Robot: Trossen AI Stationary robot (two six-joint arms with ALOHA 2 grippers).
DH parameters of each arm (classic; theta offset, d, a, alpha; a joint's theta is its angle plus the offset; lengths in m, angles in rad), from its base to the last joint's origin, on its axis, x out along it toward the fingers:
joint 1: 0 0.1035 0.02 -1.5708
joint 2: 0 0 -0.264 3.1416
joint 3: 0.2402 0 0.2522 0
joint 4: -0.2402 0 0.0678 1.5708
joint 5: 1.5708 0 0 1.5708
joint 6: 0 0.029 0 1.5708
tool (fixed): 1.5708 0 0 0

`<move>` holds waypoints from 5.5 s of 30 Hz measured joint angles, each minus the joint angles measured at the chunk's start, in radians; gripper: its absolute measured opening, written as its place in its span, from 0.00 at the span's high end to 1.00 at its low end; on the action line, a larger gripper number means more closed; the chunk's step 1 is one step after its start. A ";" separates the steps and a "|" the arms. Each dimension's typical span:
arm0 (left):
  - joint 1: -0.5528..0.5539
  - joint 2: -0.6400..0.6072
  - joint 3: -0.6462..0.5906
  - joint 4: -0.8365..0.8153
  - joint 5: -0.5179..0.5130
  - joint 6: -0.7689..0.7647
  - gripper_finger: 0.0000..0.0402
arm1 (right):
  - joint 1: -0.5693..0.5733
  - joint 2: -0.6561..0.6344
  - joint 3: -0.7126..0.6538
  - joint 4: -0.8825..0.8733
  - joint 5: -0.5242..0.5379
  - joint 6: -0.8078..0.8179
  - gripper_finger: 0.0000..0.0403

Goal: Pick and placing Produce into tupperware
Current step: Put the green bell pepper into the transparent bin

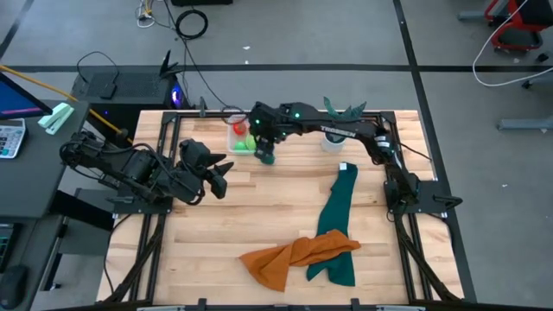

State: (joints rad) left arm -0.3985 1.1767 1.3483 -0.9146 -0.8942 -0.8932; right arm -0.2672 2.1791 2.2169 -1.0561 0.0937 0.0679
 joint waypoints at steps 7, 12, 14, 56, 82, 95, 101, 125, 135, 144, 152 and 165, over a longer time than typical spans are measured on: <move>0.000 0.000 0.000 0.000 -0.002 0.012 0.57 | 0.076 -0.058 -0.082 -0.152 0.016 0.007 0.43; 0.000 0.000 0.000 0.000 -0.002 0.013 0.57 | 0.139 -0.171 -0.325 -0.126 0.039 0.055 0.43; 0.000 0.000 0.000 0.000 -0.002 0.014 0.57 | 0.163 -0.238 -0.450 -0.088 0.059 0.085 0.44; 0.005 0.000 0.000 0.012 0.001 0.005 0.57 | 0.261 -0.536 -1.398 1.265 0.136 0.196 0.41; 0.002 0.000 0.001 0.005 0.055 -0.013 0.57 | 0.162 -0.229 -1.107 1.222 0.257 0.062 0.11; 0.002 0.000 0.001 0.000 0.057 -0.011 0.57 | 0.136 -0.223 -1.110 1.221 0.321 0.096 0.12; 0.002 0.000 0.001 0.000 0.058 -0.011 0.57 | 0.123 -0.223 -1.110 1.221 0.311 0.100 0.12; 0.003 0.000 0.001 0.000 0.058 -0.009 0.57 | 0.100 -0.223 -1.102 1.218 0.237 0.199 0.12; 0.003 0.000 0.001 0.002 0.053 -0.009 0.57 | 0.098 -0.179 -1.058 1.221 0.217 0.204 0.12; 0.003 0.000 0.000 0.005 0.052 -0.012 0.57 | 0.088 -0.145 -1.058 1.223 0.230 0.221 0.12; 0.003 0.000 0.000 0.004 0.050 -0.011 0.57 | 0.087 -0.085 -0.991 1.216 0.205 0.221 0.12; 0.003 0.000 0.000 0.003 0.051 -0.012 0.57 | 0.086 -0.061 -0.951 1.182 0.205 0.201 0.20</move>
State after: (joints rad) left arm -0.3958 1.1770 1.3487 -0.9116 -0.8430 -0.9051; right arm -0.1814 2.1178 1.2659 0.1256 0.2985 0.2691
